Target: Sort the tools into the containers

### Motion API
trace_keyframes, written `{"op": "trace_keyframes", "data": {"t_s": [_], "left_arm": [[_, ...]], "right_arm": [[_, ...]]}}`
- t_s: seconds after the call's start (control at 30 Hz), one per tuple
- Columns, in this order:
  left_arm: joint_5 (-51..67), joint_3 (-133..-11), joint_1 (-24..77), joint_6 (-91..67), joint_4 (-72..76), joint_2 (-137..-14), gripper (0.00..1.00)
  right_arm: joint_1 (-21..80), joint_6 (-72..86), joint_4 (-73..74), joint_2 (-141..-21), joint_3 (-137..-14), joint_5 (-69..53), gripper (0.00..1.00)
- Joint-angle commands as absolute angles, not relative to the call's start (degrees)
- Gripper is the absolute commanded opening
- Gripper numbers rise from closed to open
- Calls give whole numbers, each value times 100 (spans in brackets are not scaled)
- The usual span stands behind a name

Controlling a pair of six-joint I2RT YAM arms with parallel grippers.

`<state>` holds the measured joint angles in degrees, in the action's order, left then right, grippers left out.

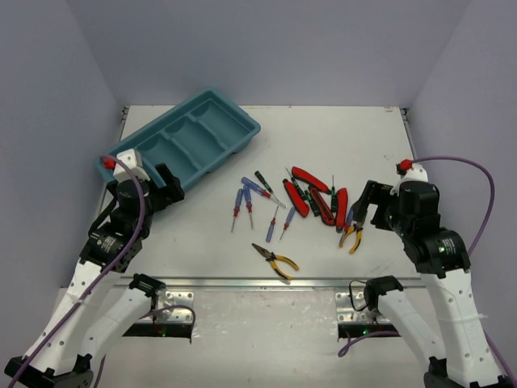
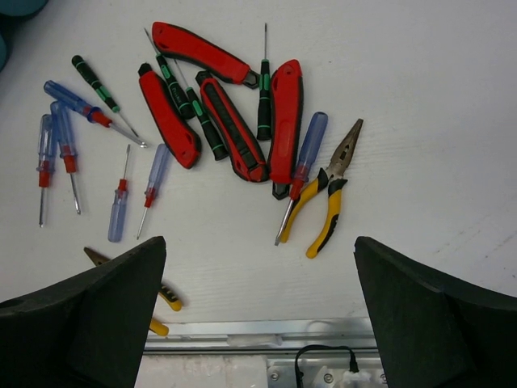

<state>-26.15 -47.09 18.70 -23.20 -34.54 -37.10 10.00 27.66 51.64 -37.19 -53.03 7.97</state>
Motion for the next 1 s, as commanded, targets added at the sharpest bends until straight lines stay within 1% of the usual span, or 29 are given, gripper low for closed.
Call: {"op": "trace_keyframes", "data": {"t_s": [0.0,0.2,0.37,0.4,0.5,0.63,0.7,0.73,0.8,0.9,0.97], "left_arm": [[-2699,-4693,1863,-2426,-3279,-3647,100],[-2714,-4683,1961,-2486,-3303,-3571,100],[-2641,-4641,1986,-2454,-3253,-3646,100],[-2629,-4641,1986,-2452,-3245,-3662,100],[-2585,-4632,1986,-2452,-3251,-3697,100],[-2512,-4641,1986,-2443,-3261,-3815,100],[-2476,-4642,1986,-2433,-3261,-3869,100],[-2463,-4648,1986,-2427,-3261,-3882,100],[-2419,-4637,1986,-2408,-3237,-3891,100],[-2366,-4623,1986,-2391,-3218,-3885,100],[-2336,-4614,1986,-2381,-3214,-3876,100]], "right_arm": [[1028,2945,5124,-3753,-5194,1080,99],[1028,3276,4709,-3778,-4840,920,99],[1028,3419,4506,-4730,-4695,1151,99],[1021,3419,4477,-4931,-4686,1204,98],[1028,3364,4371,-5722,-4700,1459,85],[963,3297,4070,-6535,-4688,1599,72],[879,3296,3824,-6859,-4622,1486,62],[835,3296,3646,-7018,-4571,1441,54],[707,3308,3356,-7264,-4520,1241,51],[600,3296,3052,-7639,-4466,1124,50],[568,3259,2897,-7817,-4449,1076,47]]}}
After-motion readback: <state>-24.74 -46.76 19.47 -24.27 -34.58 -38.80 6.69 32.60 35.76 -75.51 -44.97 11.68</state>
